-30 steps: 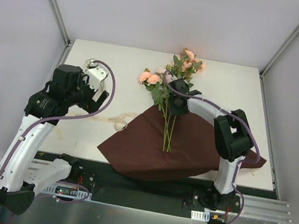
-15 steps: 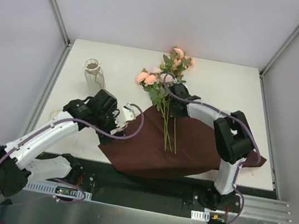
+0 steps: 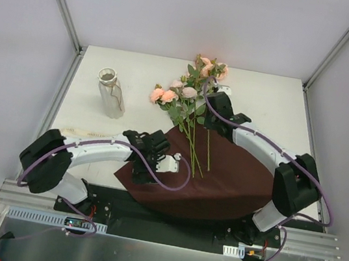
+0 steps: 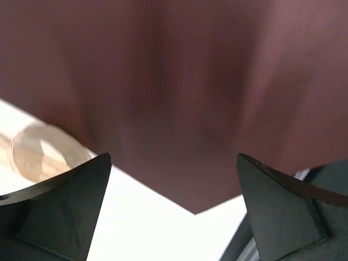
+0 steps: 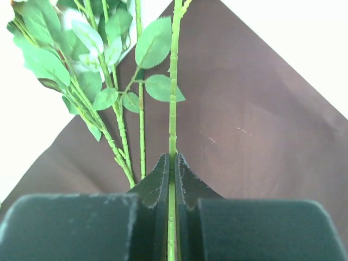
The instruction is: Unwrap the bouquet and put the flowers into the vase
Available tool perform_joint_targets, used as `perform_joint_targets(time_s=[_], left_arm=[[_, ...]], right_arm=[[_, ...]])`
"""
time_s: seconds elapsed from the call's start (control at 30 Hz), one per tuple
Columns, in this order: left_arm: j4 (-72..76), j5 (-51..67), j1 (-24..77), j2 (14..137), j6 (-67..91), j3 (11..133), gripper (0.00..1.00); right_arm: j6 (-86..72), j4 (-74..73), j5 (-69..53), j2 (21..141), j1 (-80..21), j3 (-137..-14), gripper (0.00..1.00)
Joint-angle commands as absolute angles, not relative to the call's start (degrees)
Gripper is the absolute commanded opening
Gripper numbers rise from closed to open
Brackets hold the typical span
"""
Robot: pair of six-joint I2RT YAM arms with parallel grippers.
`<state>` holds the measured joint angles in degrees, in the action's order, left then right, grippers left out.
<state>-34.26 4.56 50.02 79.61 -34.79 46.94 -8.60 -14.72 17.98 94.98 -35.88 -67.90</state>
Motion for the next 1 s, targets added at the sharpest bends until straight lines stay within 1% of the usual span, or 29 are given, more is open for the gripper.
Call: perform_joint_targets(time_s=[0.0, 0.17, 0.37, 0.43, 0.6, 0.7, 0.83, 0.9, 0.97], left_arm=[[-28.9, 1.1, 52.5, 85.0, -38.0, 47.5, 0.99], [-25.8, -1.8, 52.6, 89.6, -39.5, 46.4, 0.99], [-24.4, -6.1, 50.3, 91.1, -41.0, 43.4, 0.99], [-23.4, -9.7, 47.1, 92.3, -41.7, 43.2, 0.99], [-22.7, -13.6, 37.1, 93.2, -42.4, 45.4, 0.97], [-23.2, -14.6, 34.3, 91.9, -42.6, 46.8, 0.97], [-25.5, -13.9, 33.7, 86.0, -42.2, 47.4, 0.98], [-27.8, -12.8, 33.8, 83.9, -41.0, 48.9, 0.98], [-32.4, -10.3, 33.8, 79.7, -38.5, 50.9, 0.98]], right_arm=[[-9.5, -13.1, 22.6, 89.0, -36.0, -67.9, 0.01], [-9.1, -12.2, 24.1, 84.3, -36.0, -66.2, 0.01], [-8.4, -12.7, 24.1, 76.2, -36.3, -65.6, 0.01], [-7.6, -12.5, 24.9, 73.6, -36.9, -64.6, 0.01], [-4.4, -9.9, 26.9, 65.0, -41.1, -61.3, 0.01], [-3.1, -7.7, 29.4, 61.4, -44.9, -60.1, 0.01], [2.2, -2.8, 30.8, 62.3, -49.5, -62.5, 0.01], [3.2, -1.2, 31.2, 66.6, -50.7, -67.3, 0.01], [7.9, 5.0, 28.4, 69.2, -51.6, -67.6, 0.01]])
